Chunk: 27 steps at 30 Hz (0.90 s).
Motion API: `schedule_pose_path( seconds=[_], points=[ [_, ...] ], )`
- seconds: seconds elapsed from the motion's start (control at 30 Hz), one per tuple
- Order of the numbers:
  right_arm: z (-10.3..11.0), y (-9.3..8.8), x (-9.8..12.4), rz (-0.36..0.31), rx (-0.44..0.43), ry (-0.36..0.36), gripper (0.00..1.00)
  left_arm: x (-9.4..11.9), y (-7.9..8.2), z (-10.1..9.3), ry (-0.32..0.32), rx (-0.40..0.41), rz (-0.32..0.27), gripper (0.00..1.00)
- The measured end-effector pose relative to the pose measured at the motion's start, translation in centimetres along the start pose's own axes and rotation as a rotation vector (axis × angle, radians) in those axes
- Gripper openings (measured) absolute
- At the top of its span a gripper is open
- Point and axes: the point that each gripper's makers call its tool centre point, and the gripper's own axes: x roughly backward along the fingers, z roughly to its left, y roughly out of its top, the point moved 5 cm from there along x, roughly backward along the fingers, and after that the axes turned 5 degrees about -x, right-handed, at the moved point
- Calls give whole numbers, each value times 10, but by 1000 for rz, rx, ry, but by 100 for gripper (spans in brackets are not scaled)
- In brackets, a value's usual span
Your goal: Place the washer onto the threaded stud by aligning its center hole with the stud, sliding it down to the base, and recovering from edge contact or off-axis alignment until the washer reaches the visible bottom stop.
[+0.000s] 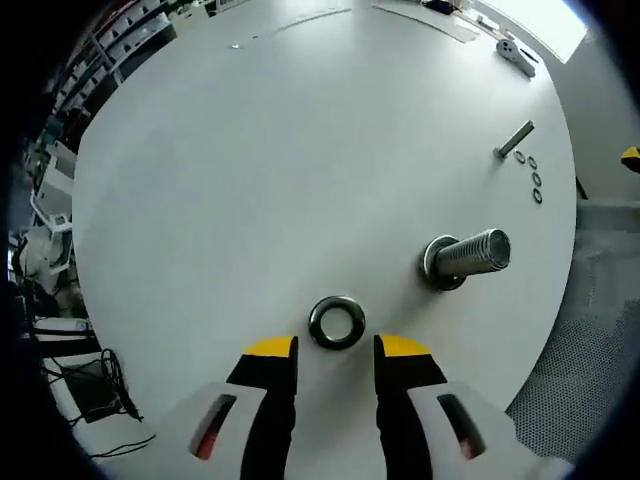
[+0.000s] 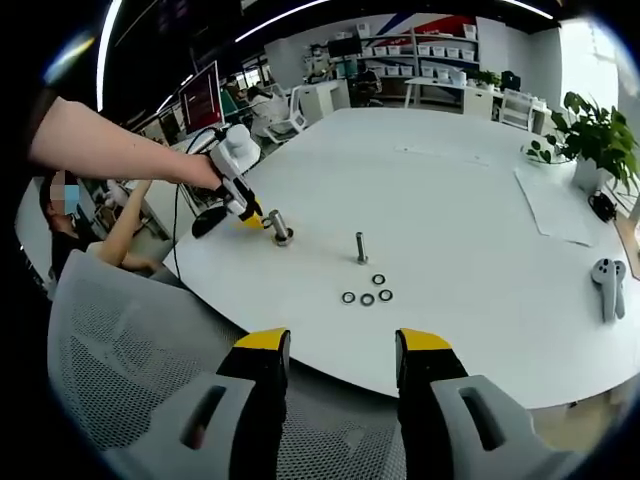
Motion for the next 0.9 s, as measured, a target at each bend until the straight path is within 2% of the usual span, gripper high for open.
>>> schedule_pose_path(
  seconds=[0.37,0.73,0.8,0.9],
  points=[
    [1,0,1,1,1,-2,45,-10,7,10,-9,-11,-4,27],
    [1,0,2,0,-1,-4,45,-7,6,4,-11,-42,2,21],
    [1,0,2,1,0,-4,45,-5,5,-4,-11,-25,4,21],
    [1,0,2,1,0,-3,45,-5,5,-2,-13,-15,9,21]
  ],
)
